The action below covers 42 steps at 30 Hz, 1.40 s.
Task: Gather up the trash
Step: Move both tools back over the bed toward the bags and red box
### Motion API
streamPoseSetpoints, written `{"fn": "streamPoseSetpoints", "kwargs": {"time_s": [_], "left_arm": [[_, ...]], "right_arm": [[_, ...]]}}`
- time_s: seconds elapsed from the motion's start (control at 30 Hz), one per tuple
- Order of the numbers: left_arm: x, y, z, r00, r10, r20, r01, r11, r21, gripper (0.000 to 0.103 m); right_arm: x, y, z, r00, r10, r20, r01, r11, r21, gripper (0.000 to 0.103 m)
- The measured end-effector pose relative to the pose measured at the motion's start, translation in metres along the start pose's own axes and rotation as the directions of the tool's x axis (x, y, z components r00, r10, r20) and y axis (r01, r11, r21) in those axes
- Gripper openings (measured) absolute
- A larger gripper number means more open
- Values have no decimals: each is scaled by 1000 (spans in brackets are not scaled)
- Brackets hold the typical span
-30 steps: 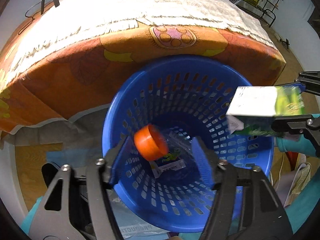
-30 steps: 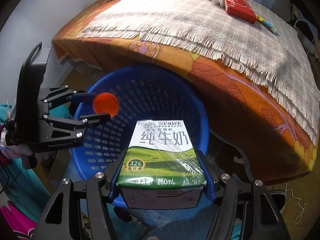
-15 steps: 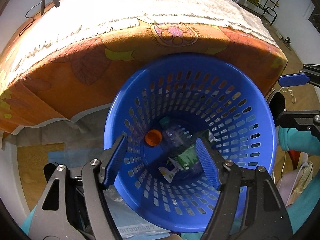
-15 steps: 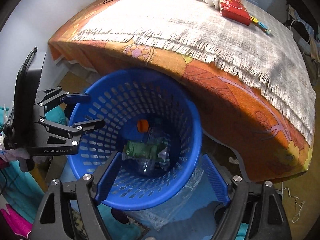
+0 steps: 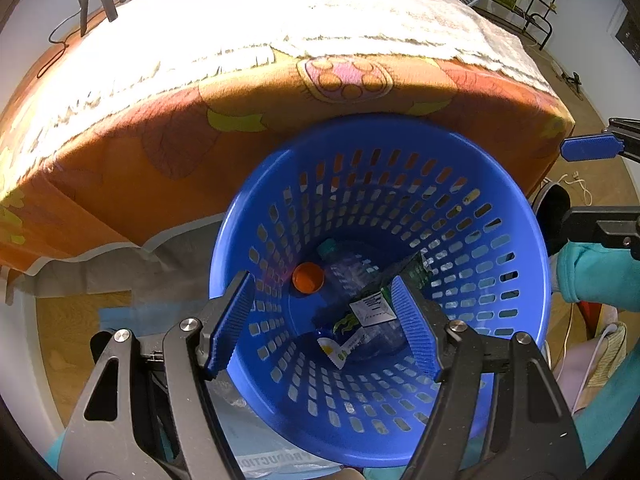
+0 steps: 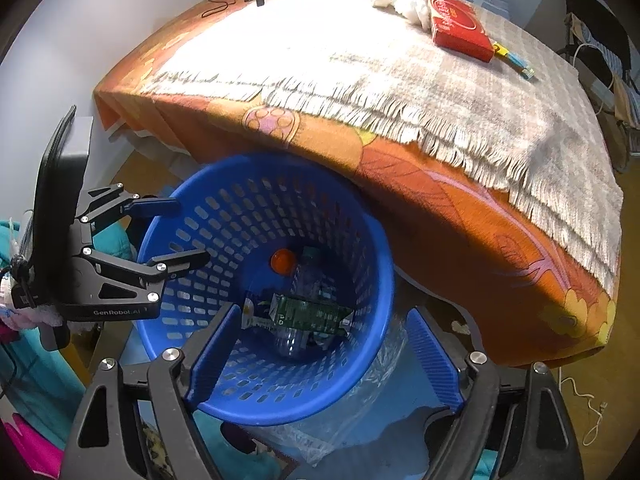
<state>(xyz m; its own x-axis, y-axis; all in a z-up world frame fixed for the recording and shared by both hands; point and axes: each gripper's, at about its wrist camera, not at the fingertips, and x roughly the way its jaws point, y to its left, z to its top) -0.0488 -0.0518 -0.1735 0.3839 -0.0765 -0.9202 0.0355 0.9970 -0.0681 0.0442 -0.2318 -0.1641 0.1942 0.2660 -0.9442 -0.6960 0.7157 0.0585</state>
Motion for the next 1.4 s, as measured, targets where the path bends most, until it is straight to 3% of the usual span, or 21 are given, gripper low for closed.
{"fn": "streamPoseSetpoints", "kwargs": {"time_s": [0.3,0.53,0.97,1.13,1.4], "left_arm": [[-14,11,25,1000,-15,19,16,998,-54,73],[-28,30,62,998,-15,64,23,992,-127,73],[-57,46,156,977,30,209,-2,991,-131,73],[-61,61,199,965,31,261,15,985,-174,73],[-47,79,263,954,-26,299,98,969,-229,73]], "right_arm": [[-20,-17,14,998,-2,63,-2,999,48,89],[-38,-34,29,993,-4,121,-8,995,101,89],[-65,-77,73,973,-9,230,-39,978,204,91],[-72,-97,99,960,-23,278,-43,973,228,92],[-62,-120,142,946,-35,322,-45,970,239,92]]}}
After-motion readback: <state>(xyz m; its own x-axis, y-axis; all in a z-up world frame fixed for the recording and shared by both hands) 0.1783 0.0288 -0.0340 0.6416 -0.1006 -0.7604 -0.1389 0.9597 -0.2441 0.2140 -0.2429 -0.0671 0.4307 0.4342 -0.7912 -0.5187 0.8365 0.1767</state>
